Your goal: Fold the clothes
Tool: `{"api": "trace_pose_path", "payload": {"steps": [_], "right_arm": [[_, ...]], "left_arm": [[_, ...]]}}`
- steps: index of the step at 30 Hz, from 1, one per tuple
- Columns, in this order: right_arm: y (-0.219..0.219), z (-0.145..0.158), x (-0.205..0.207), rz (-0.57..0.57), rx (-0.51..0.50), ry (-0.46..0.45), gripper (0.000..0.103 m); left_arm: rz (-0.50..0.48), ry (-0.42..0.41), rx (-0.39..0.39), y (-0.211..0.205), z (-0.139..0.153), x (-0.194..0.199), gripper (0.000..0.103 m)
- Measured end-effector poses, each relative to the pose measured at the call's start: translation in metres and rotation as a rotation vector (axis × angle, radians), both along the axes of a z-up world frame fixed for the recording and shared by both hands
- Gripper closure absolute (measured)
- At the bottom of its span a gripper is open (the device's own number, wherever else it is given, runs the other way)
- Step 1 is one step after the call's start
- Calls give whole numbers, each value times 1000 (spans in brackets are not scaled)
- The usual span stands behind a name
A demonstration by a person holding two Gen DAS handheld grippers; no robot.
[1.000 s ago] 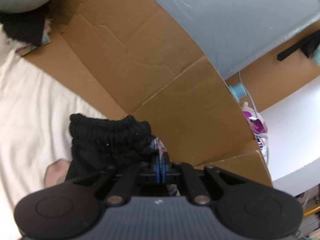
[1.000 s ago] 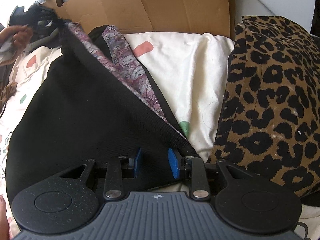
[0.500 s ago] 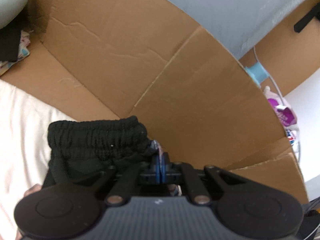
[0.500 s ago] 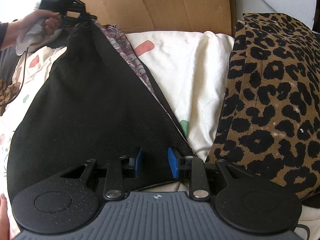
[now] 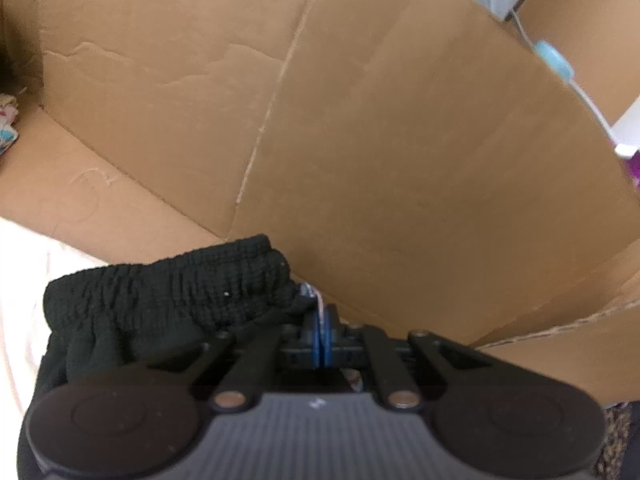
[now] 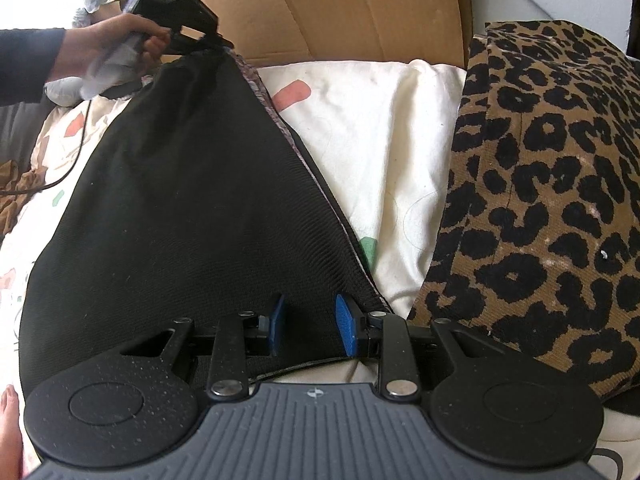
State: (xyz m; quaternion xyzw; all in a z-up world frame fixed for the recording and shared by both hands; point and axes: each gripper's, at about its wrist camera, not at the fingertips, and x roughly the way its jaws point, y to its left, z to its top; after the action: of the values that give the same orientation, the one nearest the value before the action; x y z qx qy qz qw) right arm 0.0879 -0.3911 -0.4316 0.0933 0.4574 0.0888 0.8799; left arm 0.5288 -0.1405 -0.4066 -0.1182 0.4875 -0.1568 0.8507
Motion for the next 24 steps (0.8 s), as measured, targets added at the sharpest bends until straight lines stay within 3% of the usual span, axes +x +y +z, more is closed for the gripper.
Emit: {"api": "trace_pose_path", "payload": {"steps": [5, 9, 15, 20, 22, 24], "right_arm": [[-3, -1, 1, -3, 14, 1, 69], [-4, 0, -1, -11, 23, 3, 69], [2, 9, -2, -15, -14, -5, 69], [4, 21, -4, -33, 0, -39, 69], [4, 25, -1, -38, 7, -50, 69], [6, 27, 4, -38, 12, -55, 69]], "left_arm": [[-21, 26, 34, -9, -6, 7, 99], [-57, 66, 40, -8, 6, 12, 91], [-165, 39, 79, 10, 46, 0, 56], [-216, 26, 99, 40, 71, -12, 58], [-239, 36, 120, 47, 73, -19, 68], [-259, 61, 148, 57, 70, -26, 71]]}}
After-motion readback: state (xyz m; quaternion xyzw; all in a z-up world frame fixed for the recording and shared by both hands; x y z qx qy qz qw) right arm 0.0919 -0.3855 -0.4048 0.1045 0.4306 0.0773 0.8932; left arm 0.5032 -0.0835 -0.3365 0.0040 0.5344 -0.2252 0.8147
